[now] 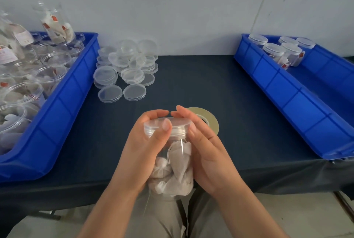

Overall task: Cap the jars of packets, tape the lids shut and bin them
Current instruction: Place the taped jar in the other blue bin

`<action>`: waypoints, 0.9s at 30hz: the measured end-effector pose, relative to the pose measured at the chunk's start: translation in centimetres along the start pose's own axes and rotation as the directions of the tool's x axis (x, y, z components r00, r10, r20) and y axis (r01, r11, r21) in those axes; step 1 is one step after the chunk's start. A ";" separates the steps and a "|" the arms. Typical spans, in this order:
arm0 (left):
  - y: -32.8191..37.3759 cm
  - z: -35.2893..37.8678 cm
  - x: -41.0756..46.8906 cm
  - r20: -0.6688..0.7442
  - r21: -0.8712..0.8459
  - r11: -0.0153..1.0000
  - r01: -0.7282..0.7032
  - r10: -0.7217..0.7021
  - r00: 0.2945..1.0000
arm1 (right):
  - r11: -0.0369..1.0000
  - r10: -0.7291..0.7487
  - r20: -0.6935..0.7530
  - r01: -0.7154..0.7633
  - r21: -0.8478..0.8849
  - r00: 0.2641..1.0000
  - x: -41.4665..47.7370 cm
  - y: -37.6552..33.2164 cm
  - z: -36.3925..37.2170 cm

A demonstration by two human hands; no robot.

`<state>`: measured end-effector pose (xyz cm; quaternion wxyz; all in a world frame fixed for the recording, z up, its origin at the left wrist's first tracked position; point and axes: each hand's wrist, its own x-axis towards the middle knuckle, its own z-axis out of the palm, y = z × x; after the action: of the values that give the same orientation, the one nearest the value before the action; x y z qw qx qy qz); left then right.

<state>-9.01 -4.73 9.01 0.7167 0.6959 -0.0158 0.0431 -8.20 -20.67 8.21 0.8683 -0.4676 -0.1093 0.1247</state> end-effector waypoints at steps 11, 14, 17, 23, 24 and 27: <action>-1.3 -0.2 -0.3 -0.006 0.166 0.978 -0.123 0.126 0.992 | 0.931 -0.012 0.017 0.018 -0.365 1.000 0.0 -0.2 -2.0; -1.4 -0.4 -0.4 -0.036 0.205 0.964 -0.167 0.178 0.983 | 0.744 -0.049 0.114 0.112 -0.659 0.992 0.0 -0.8 -2.6; -1.4 0.2 -0.4 -0.062 0.087 0.984 -0.158 0.164 0.985 | 0.618 -0.018 0.181 0.153 -0.771 0.983 0.0 -1.9 -2.9; 0.0 0.1 3.8 -0.076 -0.116 0.986 -0.118 0.109 0.991 | 0.637 -0.159 0.049 0.140 -0.758 0.986 0.6 -7.4 -4.0; 0.0 -0.1 4.1 -0.086 -0.144 0.981 -0.129 0.118 0.989 | 0.671 -0.235 -0.021 0.146 -0.727 0.972 1.1 -9.2 -4.7; -0.7 -1.2 4.6 -0.103 -0.206 0.976 -0.066 0.046 0.994 | 0.631 -0.450 -0.127 0.214 -0.746 0.884 3.9 -16.5 -7.1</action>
<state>-4.40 -3.41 8.66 0.7842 0.6131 -0.0048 0.0955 -0.48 -33.81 18.46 0.6317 -0.7509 -0.1003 -0.1647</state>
